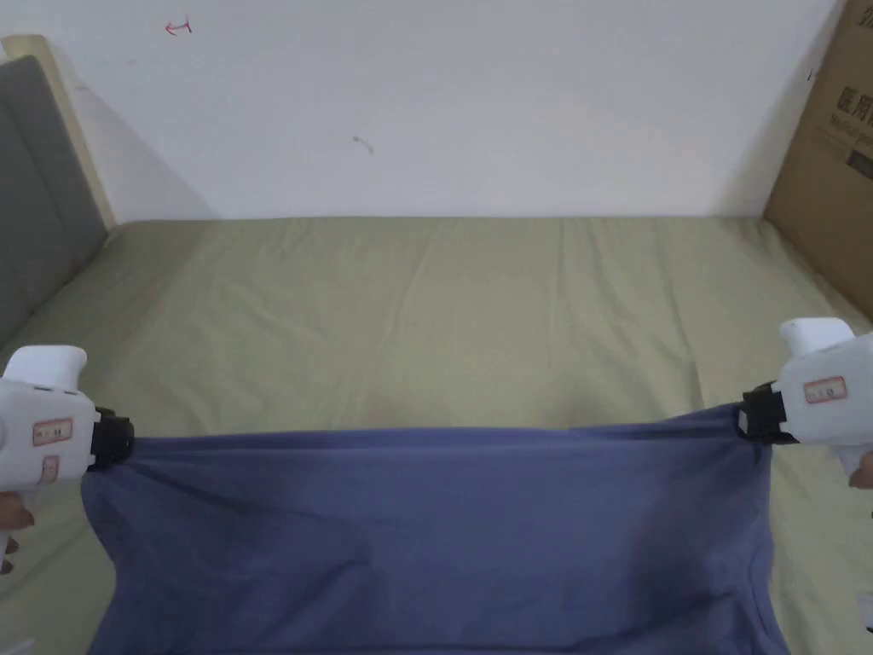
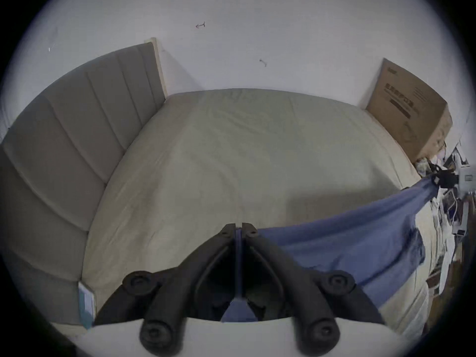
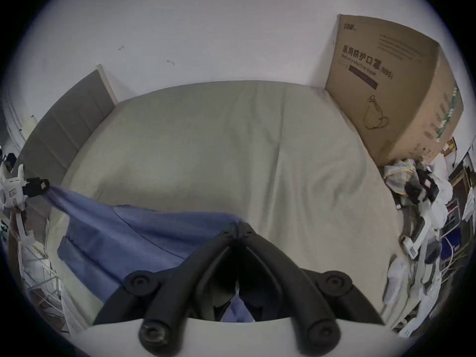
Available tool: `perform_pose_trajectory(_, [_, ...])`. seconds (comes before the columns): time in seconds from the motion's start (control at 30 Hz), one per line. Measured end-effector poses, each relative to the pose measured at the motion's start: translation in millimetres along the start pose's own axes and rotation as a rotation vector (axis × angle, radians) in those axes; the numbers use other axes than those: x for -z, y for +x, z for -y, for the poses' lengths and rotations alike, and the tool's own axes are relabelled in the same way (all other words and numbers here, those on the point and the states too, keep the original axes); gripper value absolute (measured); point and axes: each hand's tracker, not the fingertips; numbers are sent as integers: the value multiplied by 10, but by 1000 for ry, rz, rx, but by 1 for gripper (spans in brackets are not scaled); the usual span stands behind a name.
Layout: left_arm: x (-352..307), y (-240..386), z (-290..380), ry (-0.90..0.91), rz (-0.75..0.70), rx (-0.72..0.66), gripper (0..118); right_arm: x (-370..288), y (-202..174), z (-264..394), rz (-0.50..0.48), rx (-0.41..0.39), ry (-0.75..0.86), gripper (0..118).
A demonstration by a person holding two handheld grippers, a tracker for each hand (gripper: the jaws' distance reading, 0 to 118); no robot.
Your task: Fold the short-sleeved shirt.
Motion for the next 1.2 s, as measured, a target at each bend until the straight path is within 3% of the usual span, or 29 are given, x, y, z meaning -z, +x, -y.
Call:
perform_pose_trajectory(0.17, [-298, -70, 740, -47, 22, -33, 1, -388, -36, 836, -12, -2, -38, 0])
perform_pose_trajectory(0.4, [-250, -106, 1606, -167, 0, -39, 3, -330, -25, 1833, -19, 51, -142, 0])
perform_pose_trajectory(0.47, [-195, -118, 1769, -193, -6, -38, 13, -197, 54, 2011, -15, 81, -169, 0])
perform_pose_trajectory(0.5, [-199, -98, 1816, -191, -10, -50, 27, -179, 52, 2084, -19, 79, -163, 1])
perform_pose_trajectory(0.57, [-188, -86, 1871, -200, -39, -44, 34, -160, 28, 2183, -9, 85, -166, 1])
perform_pose_trajectory(0.6, [-196, -99, 1875, -199, -63, -31, 57, -161, 26, 2208, -12, 86, -160, 9])
perform_pose_trajectory(0.63, [-257, -80, 1885, -198, -62, -32, 78, -179, 12, 2211, -6, 90, -154, 27])
perform_pose_trajectory(0.67, [-316, -107, 1875, -186, -41, -61, 89, -201, 6, 2210, 2, 96, -144, 48])
perform_pose_trajectory(0.7, [-374, -126, 1851, -157, -4, -93, 91, -269, -29, 2206, 6, 99, -134, 71])
perform_pose_trajectory(0.8, [-595, -98, 1721, -78, 9, -122, 91, -506, -139, 2102, 35, 95, -7, 71])
perform_pose_trajectory(0.87, [-762, -36, 1620, -17, 33, -113, 91, -706, -293, 1985, 43, 73, 113, 70])
perform_pose_trajectory(0.9, [-843, 22, 1580, 1, 46, -113, 84, -784, -370, 1932, 37, 67, 166, 69])
perform_pose_trajectory(0.93, [-933, 68, 1538, 20, 72, -123, 69, -867, -473, 1871, 29, 58, 218, 65])
perform_pose_trajectory(0.97, [-1013, 108, 1508, 44, 98, -131, 47, -975, -625, 1810, 18, 50, 263, 54])
perform_pose_trajectory(1.0, [-1068, 141, 1488, 60, 124, -135, 13, -1034, -736, 1772, -1, 35, 308, 18])
perform_pose_trajectory(1.03, [-1094, 172, 1485, 69, 143, -145, 4, -1093, -880, 1744, -7, 13, 364, 1])
perform_pose_trajectory(1.2, [-1174, 234, 1605, 63, 194, -164, 0, -1198, -1608, 1719, 42, -33, 540, 1])
